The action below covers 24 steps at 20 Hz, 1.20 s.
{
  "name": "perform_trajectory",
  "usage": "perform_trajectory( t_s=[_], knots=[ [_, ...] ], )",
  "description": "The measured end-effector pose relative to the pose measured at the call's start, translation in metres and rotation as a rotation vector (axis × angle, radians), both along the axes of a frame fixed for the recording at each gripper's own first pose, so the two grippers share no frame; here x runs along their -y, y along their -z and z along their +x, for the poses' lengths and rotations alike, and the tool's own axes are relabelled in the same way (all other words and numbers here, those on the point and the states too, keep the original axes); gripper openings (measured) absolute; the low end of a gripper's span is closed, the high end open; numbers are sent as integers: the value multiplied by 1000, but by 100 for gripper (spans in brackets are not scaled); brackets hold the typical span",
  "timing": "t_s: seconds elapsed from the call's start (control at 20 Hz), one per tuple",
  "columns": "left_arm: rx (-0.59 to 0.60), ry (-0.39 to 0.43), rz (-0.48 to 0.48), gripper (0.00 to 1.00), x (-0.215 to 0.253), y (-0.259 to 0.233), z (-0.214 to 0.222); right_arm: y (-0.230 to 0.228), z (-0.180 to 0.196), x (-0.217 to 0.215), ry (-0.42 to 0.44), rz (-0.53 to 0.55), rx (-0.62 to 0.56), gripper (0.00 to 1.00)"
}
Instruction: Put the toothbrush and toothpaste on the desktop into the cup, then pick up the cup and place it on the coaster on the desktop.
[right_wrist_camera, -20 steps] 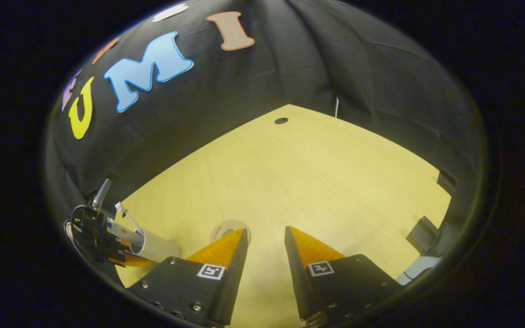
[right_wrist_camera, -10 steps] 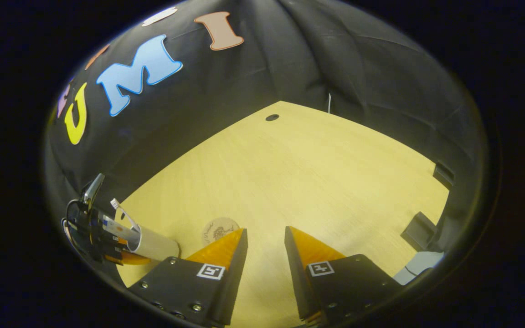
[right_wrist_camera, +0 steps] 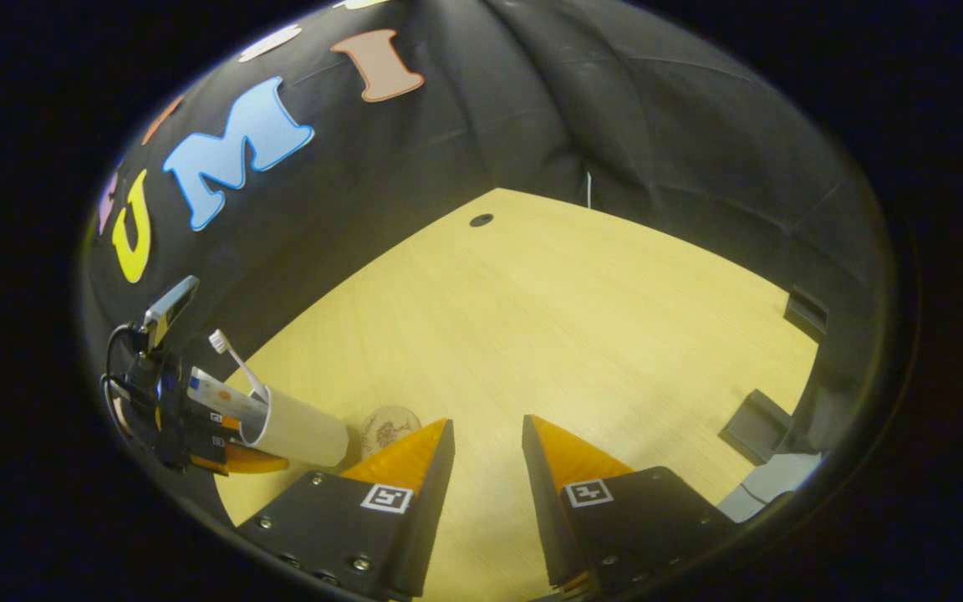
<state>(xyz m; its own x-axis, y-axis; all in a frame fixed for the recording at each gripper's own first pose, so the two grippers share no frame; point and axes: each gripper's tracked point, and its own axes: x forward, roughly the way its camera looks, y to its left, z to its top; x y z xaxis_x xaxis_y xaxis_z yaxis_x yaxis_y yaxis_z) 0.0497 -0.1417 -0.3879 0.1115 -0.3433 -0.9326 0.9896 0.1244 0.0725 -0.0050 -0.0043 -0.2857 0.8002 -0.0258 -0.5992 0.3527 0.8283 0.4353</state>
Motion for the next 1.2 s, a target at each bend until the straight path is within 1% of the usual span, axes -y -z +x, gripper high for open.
perform_trajectory(
  t_s=[0.15,0.3,0.5,0.75,0.95,1.0,1.05,1.1,1.15,1.2],
  knots=[
    [-1,40,14,28,13,2,5,1,-9,15,32,16,-4,52],
    [2,60,32,28,22,4,12,6,-13,31,60,31,-10,52],
    [5,68,64,28,11,10,19,9,-17,51,94,48,-11,52],
    [8,58,100,28,-1,7,27,10,-17,60,104,66,-15,52],
    [18,41,103,27,-5,4,35,13,-19,64,98,64,-19,52],
    [19,33,106,29,-7,4,35,13,-20,64,97,66,-20,52],
    [34,15,110,34,-12,3,39,15,-19,63,96,70,-20,52],
    [37,10,99,36,-9,0,37,15,-19,62,92,74,-18,52],
    [43,8,89,41,-8,0,37,14,-17,62,88,74,-16,52],
    [50,7,82,37,-10,-3,35,14,-17,60,82,71,-15,52]
  ],
)
